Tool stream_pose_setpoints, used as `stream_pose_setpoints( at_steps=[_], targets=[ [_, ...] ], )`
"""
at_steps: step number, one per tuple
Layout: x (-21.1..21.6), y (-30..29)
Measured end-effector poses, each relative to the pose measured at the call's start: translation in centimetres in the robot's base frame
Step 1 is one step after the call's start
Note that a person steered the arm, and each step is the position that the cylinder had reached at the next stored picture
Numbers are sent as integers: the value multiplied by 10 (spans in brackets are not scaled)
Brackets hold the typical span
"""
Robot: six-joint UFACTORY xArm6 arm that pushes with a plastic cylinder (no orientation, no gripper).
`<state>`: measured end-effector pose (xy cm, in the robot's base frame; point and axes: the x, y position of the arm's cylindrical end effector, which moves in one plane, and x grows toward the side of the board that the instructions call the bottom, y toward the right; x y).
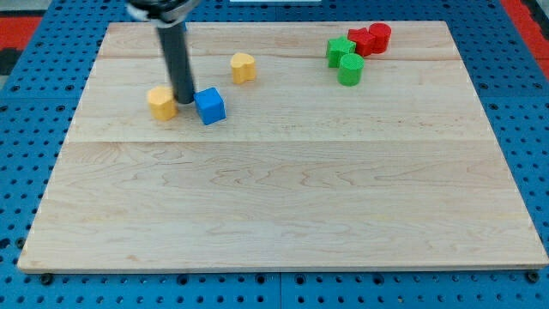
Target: Push the yellow hexagon towards the bottom of the board
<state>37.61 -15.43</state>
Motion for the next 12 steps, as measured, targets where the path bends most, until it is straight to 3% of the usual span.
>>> stream_pose_setpoints(
  at_steps=[2, 3, 4, 5, 6, 9, 10, 11, 12],
  targets=[
    [-34, -29],
    [13, -83],
    [75, -90],
    [31, -91],
    [17, -132],
    [-64, -102],
    [-2, -76],
    [44, -97],
    [11, -86]
  ],
)
